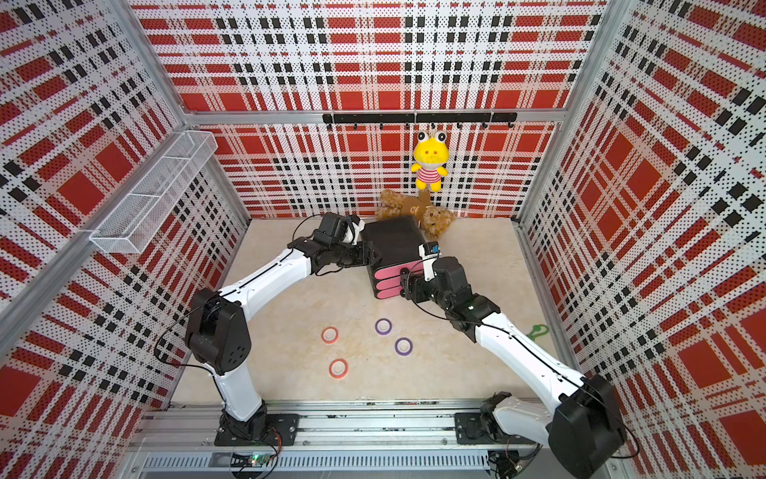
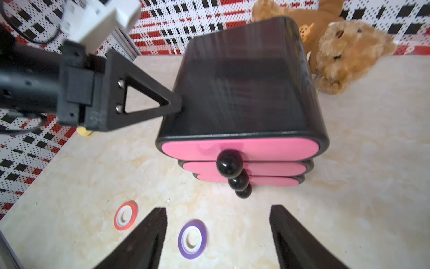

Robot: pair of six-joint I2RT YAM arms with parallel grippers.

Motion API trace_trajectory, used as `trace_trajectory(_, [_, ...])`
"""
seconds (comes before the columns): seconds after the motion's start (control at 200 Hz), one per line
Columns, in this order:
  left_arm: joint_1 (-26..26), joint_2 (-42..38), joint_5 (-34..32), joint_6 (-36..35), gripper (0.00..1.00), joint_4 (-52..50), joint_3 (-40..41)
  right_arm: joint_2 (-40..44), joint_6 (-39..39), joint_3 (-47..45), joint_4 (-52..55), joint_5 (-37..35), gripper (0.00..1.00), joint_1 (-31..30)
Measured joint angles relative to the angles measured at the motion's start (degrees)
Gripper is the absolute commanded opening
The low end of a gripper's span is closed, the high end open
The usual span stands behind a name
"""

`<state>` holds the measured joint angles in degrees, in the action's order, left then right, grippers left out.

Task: Place the transparent tape into the drawer according to color
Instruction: Close the drawer in the storage box, then open the drawer in the storage box.

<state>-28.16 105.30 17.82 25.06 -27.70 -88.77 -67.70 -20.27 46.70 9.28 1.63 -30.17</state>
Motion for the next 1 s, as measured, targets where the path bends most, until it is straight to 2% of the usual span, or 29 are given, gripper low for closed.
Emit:
trace_trajectory(0.085, [0.00,0.17,0.02,-0.04,0.68,-0.37,-0.37,-0.04,0.48,-5.53,-1.97,0.72,0.79,0.09])
trace_trajectory(0.17, [0.00,0.33,0.04,-0.09,0.68,-0.74,-0.70,-0.50,1.11,-10.58,-4.94,0.96,0.85,0.31])
trace_trajectory(0.326, [0.02,0.61,0.20,-0.31,0.68,-1.36,-1.31,-3.50,2.03,-13.92,-11.45,0.85,0.94,0.37])
trace_trajectory(0.807, [0.04,1.62,1.03,-1.25,0.68,-1.05,-2.27,-15.52,2.75,-13.14,-28.96,-0.92,0.73,0.68])
trace_trajectory(0.997, [0.07,1.62,1.05,-1.57,0.68,-1.09,-2.27,-17.75,3.06,-9.86,-30.77,-1.09,0.70,0.68])
